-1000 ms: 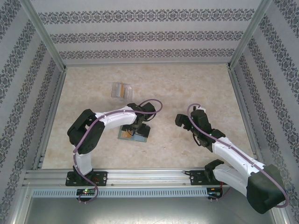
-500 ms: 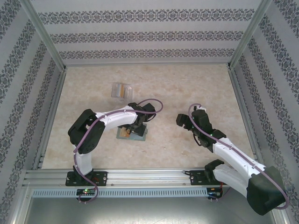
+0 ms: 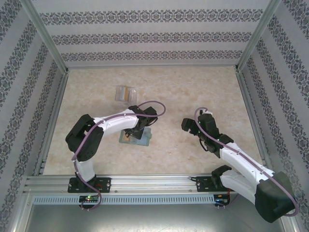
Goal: Put the credit cards into the card holder
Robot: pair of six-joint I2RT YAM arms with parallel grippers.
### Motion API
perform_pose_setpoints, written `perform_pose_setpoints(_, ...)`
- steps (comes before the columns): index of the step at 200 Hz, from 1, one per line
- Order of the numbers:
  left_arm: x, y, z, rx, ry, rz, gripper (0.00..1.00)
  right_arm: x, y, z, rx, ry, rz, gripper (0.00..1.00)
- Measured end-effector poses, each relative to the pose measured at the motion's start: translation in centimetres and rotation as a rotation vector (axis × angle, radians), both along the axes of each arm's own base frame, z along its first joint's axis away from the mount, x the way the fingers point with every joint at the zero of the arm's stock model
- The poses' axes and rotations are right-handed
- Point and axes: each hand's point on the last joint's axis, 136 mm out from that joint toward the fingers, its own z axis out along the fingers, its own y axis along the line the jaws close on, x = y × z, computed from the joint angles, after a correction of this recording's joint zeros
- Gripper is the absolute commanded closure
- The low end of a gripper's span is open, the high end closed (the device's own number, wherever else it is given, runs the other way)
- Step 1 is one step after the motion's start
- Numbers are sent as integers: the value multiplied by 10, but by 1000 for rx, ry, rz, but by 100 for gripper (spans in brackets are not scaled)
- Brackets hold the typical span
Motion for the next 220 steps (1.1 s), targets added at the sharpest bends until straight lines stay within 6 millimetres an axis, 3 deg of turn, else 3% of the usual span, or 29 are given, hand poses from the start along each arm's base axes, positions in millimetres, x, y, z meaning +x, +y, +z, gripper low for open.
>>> perform_pose_setpoints(44, 4, 48, -10, 62, 21, 114, 4, -1, 8, -8, 12, 35, 38, 9)
perform_pose_setpoints(67, 1, 62, -11, 87, 23, 136, 4, 0, 10, -4, 14, 25, 51, 9)
perform_pose_setpoints(100, -2, 73, 9, 52, -41, 166, 4, 2, 15, -3, 23, 19, 74, 9)
perform_pose_setpoints(115, 1, 84, 22, 35, -90, 206, 4, 4, 23, -7, 29, 36, 109, 15)
perform_pose_setpoints(136, 2, 105, 29, 31, -124, 287, 4, 9, 51, -15, -8, 93, 235, 25)
perform_pose_setpoints(166, -10, 131, 28, 10, -140, 392, 3, 11, 129, -11, -34, 114, 500, 29)
perform_pose_setpoints(181, -11, 135, 36, -45, -177, 430, 2, 6, 157, -9, -41, 107, 591, 30)
perform_pose_setpoints(203, -3, 135, 59, -157, -270, 465, 1, 3, 186, -4, -57, 93, 670, 30)
perform_pose_setpoints(220, 7, 135, 83, -219, -338, 485, 1, 8, 195, 2, -59, 76, 683, 31)
